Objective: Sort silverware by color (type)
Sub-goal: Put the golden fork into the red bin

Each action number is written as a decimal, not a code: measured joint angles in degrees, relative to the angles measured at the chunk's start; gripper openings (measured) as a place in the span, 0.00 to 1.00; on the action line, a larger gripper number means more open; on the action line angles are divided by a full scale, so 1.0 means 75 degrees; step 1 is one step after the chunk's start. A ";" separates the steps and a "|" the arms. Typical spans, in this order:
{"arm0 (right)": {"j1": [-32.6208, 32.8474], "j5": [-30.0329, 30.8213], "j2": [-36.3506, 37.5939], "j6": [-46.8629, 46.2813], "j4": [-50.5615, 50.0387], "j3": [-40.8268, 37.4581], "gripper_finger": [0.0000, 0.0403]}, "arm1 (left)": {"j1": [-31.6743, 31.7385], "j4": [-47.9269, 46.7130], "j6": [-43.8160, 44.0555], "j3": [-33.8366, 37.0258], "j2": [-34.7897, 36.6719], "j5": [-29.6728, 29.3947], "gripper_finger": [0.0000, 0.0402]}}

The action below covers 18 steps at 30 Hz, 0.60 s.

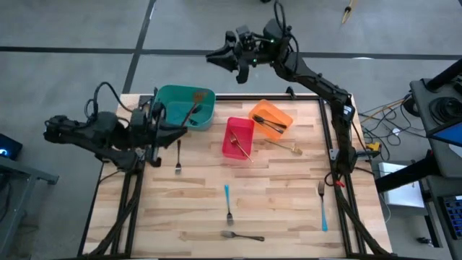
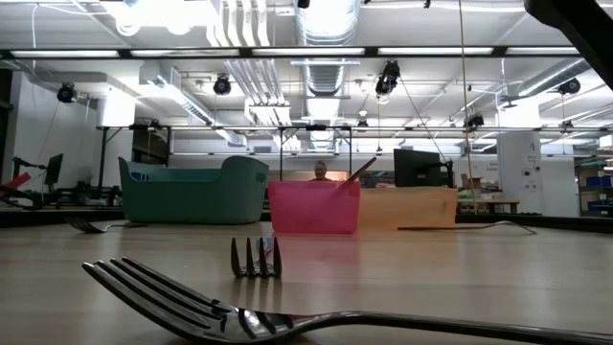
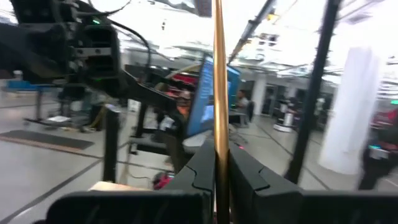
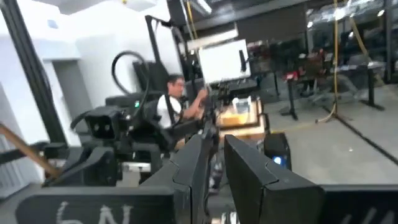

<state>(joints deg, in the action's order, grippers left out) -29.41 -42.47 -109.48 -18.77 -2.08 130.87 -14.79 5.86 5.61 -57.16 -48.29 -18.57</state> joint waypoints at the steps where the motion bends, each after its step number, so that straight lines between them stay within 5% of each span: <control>1: 0.0062 0.0003 0.0029 0.0080 -0.0224 0.0000 0.14 | -0.0123 0.0031 0.0000 0.0103 0.0072 -0.0012 0.01; 12: 0.0542 0.0497 0.0153 0.1009 -0.3097 -0.0003 0.15 | -0.0856 0.2436 -0.0283 0.1869 0.0766 -0.0044 0.01; 18: 0.1103 0.1057 0.0153 0.1316 -0.3521 -0.0006 0.14 | -0.0859 0.3918 -0.0227 0.2852 0.1138 -0.0047 0.01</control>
<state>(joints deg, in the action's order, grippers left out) -21.14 -34.55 -108.33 -8.90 -28.48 130.82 -21.23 35.25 3.90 -35.76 -39.75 -18.92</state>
